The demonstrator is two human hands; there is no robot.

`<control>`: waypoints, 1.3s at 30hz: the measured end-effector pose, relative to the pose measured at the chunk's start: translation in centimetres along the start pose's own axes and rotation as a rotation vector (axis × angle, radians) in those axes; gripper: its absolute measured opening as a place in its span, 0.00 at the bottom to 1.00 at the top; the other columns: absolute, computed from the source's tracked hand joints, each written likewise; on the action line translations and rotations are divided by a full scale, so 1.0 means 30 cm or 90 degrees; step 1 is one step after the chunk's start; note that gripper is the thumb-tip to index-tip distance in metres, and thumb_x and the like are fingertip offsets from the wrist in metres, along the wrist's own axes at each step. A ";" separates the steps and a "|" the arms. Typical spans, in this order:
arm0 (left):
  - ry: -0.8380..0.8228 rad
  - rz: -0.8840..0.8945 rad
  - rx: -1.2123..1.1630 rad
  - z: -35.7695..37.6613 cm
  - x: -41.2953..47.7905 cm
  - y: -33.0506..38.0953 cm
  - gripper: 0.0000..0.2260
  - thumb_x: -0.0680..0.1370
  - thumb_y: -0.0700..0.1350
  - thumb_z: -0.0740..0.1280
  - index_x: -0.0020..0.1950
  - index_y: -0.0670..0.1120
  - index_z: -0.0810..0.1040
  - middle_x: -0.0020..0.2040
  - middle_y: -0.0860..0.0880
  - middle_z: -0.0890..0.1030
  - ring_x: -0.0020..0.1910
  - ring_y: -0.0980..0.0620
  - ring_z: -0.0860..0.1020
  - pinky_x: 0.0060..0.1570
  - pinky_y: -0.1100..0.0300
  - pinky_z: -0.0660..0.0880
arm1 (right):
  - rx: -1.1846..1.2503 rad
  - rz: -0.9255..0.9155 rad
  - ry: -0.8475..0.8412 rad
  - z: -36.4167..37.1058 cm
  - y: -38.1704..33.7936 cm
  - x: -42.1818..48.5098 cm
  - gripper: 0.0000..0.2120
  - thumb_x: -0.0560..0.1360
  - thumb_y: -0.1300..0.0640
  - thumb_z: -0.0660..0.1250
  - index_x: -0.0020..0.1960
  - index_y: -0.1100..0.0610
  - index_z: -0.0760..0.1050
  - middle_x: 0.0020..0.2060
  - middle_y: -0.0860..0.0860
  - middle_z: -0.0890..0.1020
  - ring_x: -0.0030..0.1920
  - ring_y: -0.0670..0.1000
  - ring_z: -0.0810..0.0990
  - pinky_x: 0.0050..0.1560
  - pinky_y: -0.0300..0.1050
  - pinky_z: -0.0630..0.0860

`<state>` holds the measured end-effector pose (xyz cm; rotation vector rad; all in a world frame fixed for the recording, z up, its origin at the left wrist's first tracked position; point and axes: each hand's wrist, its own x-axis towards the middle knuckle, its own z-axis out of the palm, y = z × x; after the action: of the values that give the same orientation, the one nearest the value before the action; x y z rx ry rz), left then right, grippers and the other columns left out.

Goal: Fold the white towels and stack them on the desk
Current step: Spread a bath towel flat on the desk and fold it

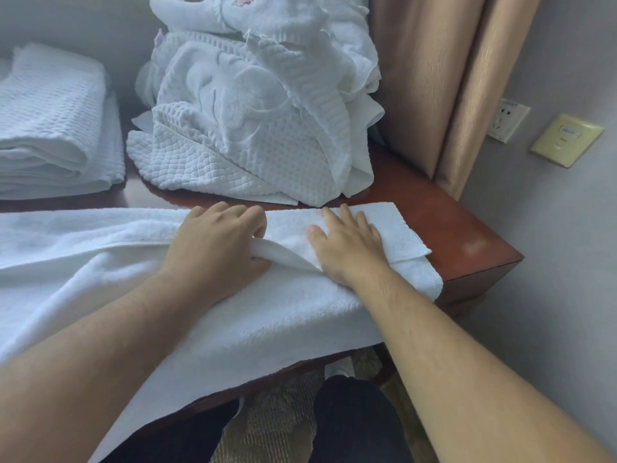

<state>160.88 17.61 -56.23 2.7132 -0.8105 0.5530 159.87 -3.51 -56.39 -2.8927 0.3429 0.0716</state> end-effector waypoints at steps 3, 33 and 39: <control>0.023 -0.032 0.051 -0.041 -0.045 -0.040 0.22 0.67 0.47 0.75 0.60 0.50 0.75 0.51 0.49 0.79 0.51 0.42 0.76 0.51 0.47 0.70 | -0.009 -0.005 0.030 0.001 0.015 0.001 0.31 0.82 0.39 0.43 0.83 0.49 0.49 0.83 0.52 0.49 0.81 0.58 0.46 0.79 0.58 0.44; 0.125 -0.747 -0.158 -0.411 -0.552 -0.826 0.31 0.80 0.64 0.62 0.78 0.48 0.63 0.71 0.45 0.74 0.73 0.39 0.66 0.71 0.46 0.64 | 0.100 -0.675 0.067 0.182 -0.762 -0.318 0.10 0.78 0.54 0.62 0.51 0.53 0.81 0.45 0.48 0.83 0.48 0.52 0.77 0.53 0.50 0.74; 0.191 -0.719 -0.173 -0.430 -0.526 -0.841 0.23 0.79 0.52 0.70 0.73 0.53 0.70 0.67 0.50 0.77 0.67 0.47 0.72 0.67 0.53 0.69 | 0.005 -0.659 0.002 0.174 -0.844 -0.374 0.14 0.83 0.46 0.52 0.52 0.52 0.73 0.52 0.47 0.78 0.57 0.52 0.75 0.62 0.52 0.69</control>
<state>159.37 49.99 -54.75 2.2498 0.6668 0.4750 154.82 24.19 -55.09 -2.6806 -1.1323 -0.1076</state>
